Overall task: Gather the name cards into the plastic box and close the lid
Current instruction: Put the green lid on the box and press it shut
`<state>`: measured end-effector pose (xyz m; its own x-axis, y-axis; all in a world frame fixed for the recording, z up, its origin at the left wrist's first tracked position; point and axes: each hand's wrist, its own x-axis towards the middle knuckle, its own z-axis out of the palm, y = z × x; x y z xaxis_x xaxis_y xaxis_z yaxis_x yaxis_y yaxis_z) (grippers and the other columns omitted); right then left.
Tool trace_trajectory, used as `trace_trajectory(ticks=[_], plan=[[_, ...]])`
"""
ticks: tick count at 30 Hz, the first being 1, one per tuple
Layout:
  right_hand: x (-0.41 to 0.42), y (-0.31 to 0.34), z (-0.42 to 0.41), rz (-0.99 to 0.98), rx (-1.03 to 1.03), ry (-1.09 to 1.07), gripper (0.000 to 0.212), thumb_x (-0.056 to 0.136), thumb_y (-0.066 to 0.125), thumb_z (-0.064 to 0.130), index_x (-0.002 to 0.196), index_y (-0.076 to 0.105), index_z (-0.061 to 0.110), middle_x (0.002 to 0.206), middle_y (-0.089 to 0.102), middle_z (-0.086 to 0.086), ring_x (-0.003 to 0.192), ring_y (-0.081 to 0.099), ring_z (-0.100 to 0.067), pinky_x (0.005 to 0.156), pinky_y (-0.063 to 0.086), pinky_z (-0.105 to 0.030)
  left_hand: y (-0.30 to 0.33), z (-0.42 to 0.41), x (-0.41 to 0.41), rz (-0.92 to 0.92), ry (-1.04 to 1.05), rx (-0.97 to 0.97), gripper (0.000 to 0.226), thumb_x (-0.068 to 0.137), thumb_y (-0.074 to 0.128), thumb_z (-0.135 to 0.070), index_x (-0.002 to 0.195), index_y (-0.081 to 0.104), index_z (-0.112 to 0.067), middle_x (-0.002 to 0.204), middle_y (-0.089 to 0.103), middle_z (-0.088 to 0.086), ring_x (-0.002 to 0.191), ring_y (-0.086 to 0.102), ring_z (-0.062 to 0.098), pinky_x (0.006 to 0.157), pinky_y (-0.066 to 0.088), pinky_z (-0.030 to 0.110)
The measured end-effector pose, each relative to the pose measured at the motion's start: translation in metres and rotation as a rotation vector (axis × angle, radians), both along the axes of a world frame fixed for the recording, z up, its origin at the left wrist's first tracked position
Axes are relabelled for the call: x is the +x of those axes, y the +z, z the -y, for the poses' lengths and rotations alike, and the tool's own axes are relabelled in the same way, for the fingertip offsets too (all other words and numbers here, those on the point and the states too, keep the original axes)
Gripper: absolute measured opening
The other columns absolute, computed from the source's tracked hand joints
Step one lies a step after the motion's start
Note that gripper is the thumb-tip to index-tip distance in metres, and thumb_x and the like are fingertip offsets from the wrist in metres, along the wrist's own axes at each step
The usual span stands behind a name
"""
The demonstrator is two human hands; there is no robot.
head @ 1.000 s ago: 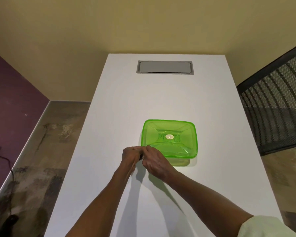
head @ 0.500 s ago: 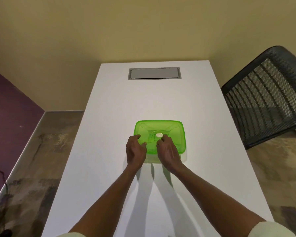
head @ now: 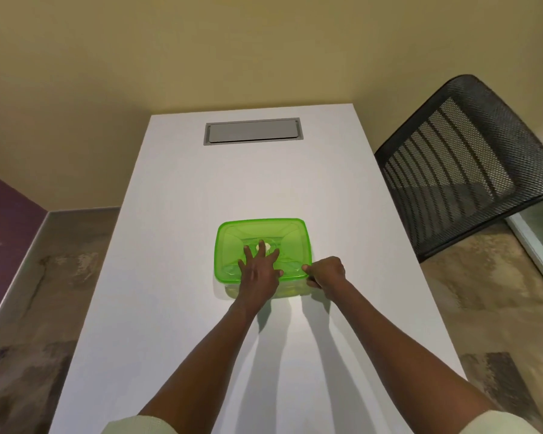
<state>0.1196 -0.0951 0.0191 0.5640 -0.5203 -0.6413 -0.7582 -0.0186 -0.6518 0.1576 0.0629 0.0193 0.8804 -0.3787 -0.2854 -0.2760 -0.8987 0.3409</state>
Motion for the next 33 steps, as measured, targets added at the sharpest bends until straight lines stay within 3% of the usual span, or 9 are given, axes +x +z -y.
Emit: trace_trajectory(ticks=[4, 10, 14, 17, 20, 22, 25, 28, 33], plan=[[0.005, -0.009, 0.001, -0.031, 0.008, -0.027, 0.029, 0.079, 0.078, 0.011, 0.059, 0.057, 0.008, 0.051, 0.056, -0.006, 0.04, 0.055, -0.017, 0.047, 0.046, -0.026, -0.003, 0.003, 0.003, -0.002, -0.013, 0.038, 0.058, 0.094, 0.057, -0.034, 0.147, 0.035, -0.027, 0.162, 0.014, 0.01, 0.146, 0.005, 0.049, 0.11, 0.02, 0.069], [0.012, -0.016, 0.001, -0.098, -0.155, 0.157, 0.024, 0.082, 0.075, 0.02, 0.073, 0.056, 0.009, 0.06, 0.062, -0.009, 0.062, 0.065, -0.025, 0.071, 0.053, -0.032, -0.008, 0.004, 0.004, -0.032, -0.029, 0.079, 0.057, 0.094, 0.056, -0.036, 0.147, 0.035, -0.028, 0.161, 0.013, 0.009, 0.145, 0.006, 0.05, 0.108, 0.021, 0.069], [0.011, -0.01, 0.005, -0.085, -0.009, 0.06, 0.03, 0.077, 0.08, 0.011, 0.067, 0.052, 0.007, 0.057, 0.059, -0.011, 0.047, 0.059, -0.02, 0.055, 0.052, -0.029, -0.005, 0.002, 0.004, -0.027, -0.041, 0.069, 0.058, 0.094, 0.057, -0.036, 0.147, 0.035, -0.026, 0.161, 0.014, 0.01, 0.145, 0.007, 0.05, 0.109, 0.022, 0.069], [0.015, -0.003, 0.007, -0.068, 0.014, 0.046, 0.028, 0.076, 0.079, 0.006, 0.071, 0.052, 0.004, 0.069, 0.057, -0.014, 0.056, 0.055, -0.023, 0.058, 0.052, -0.034, -0.004, -0.001, 0.002, 0.003, -0.025, 0.035, 0.06, 0.093, 0.058, -0.034, 0.147, 0.035, -0.021, 0.16, 0.019, 0.011, 0.146, 0.012, 0.046, 0.11, 0.024, 0.064], [0.024, 0.006, -0.002, -0.056, -0.267, 0.201, 0.027, 0.084, 0.067, 0.019, 0.099, 0.058, -0.002, 0.099, 0.061, -0.018, 0.093, 0.061, -0.034, 0.08, 0.049, -0.038, -0.007, -0.01, 0.008, 0.095, 0.01, -0.073, 0.052, 0.098, 0.049, -0.024, 0.147, 0.035, -0.011, 0.158, 0.026, 0.015, 0.148, 0.018, 0.036, 0.116, 0.025, 0.05], [0.032, 0.009, -0.012, 0.016, -0.574, 0.383, 0.044, 0.091, 0.055, 0.031, 0.123, 0.053, -0.001, 0.123, 0.056, -0.021, 0.118, 0.051, -0.036, 0.099, 0.042, -0.041, -0.009, -0.017, 0.02, 0.171, -0.006, -0.085, 0.049, 0.101, 0.039, -0.021, 0.148, 0.032, -0.007, 0.159, 0.023, 0.015, 0.149, 0.015, 0.032, 0.119, 0.021, 0.046], [0.047, 0.006, -0.03, 0.192, -0.827, 0.629, 0.058, 0.099, 0.039, 0.039, 0.146, 0.032, 0.006, 0.152, 0.033, -0.018, 0.142, 0.028, -0.031, 0.117, 0.025, -0.042, -0.011, -0.025, 0.044, 0.236, -0.053, -0.047, 0.053, 0.103, 0.033, -0.025, 0.151, 0.023, -0.007, 0.162, 0.013, 0.013, 0.151, 0.007, 0.031, 0.12, 0.015, 0.048], [0.06, -0.01, -0.044, 0.232, -0.953, 0.822, 0.063, 0.102, 0.028, 0.043, 0.153, 0.015, 0.009, 0.161, 0.01, -0.014, 0.149, 0.008, -0.027, 0.121, 0.011, -0.045, -0.017, -0.032, 0.062, 0.274, -0.086, 0.017, 0.057, 0.103, 0.029, -0.034, 0.153, 0.016, -0.009, 0.163, 0.004, 0.011, 0.151, 0.0, 0.031, 0.121, 0.013, 0.052], [0.065, -0.035, -0.051, 0.242, -0.991, 0.884, 0.066, 0.101, 0.025, 0.048, 0.153, 0.016, 0.008, 0.162, 0.004, -0.012, 0.15, 0.004, -0.026, 0.121, 0.01, -0.047, -0.034, -0.037, 0.07, 0.213, -0.06, 0.039, 0.066, 0.101, 0.026, -0.048, 0.154, 0.014, -0.011, 0.164, -0.002, 0.01, 0.151, -0.003, 0.028, 0.122, 0.007, 0.051]])
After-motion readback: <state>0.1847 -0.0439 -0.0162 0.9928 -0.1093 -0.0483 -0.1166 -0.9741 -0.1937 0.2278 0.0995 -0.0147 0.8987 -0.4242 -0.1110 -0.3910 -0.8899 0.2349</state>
